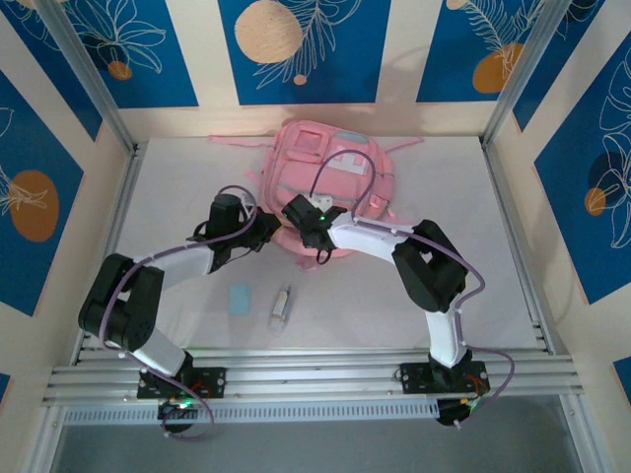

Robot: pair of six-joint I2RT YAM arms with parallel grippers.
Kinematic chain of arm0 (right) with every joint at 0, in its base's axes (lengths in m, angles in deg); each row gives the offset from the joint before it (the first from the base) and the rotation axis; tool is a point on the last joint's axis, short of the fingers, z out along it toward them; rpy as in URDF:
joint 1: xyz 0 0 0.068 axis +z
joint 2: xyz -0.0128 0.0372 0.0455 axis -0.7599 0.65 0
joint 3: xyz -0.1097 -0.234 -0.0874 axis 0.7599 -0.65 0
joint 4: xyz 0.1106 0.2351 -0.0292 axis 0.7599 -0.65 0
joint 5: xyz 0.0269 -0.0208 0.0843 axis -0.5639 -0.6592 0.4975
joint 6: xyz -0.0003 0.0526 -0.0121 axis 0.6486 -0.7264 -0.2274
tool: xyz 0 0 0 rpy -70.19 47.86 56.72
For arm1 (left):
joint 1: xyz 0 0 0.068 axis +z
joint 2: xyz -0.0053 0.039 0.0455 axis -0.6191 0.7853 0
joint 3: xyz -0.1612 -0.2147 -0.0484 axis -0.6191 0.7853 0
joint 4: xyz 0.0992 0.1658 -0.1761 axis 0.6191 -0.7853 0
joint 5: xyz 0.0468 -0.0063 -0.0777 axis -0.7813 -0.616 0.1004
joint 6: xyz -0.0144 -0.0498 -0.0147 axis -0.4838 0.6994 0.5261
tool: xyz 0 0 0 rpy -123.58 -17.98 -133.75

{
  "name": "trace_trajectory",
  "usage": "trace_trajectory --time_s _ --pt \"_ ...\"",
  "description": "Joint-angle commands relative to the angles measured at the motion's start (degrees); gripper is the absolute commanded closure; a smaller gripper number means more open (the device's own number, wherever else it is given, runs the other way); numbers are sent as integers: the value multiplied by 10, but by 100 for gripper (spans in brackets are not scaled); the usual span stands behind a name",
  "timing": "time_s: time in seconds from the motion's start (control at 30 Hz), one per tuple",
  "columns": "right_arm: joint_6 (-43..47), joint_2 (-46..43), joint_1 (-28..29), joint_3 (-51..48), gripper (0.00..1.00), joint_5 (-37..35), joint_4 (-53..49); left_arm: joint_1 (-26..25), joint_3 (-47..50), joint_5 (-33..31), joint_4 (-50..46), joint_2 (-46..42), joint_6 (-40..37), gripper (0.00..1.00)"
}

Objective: Pack the student bag

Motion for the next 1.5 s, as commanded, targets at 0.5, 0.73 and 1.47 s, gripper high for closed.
trace_trajectory --time_s 0.5,0.73,1.47 --pt "54 -116 -154 -44 100 478 12 -32 -60 4 34 35 32 39" --pt "72 -108 -169 -44 100 565 -7 -37 -79 -6 72 89 54 28" --pt "217 -61 -179 46 100 175 -269 -8 -75 22 40 104 9 100"
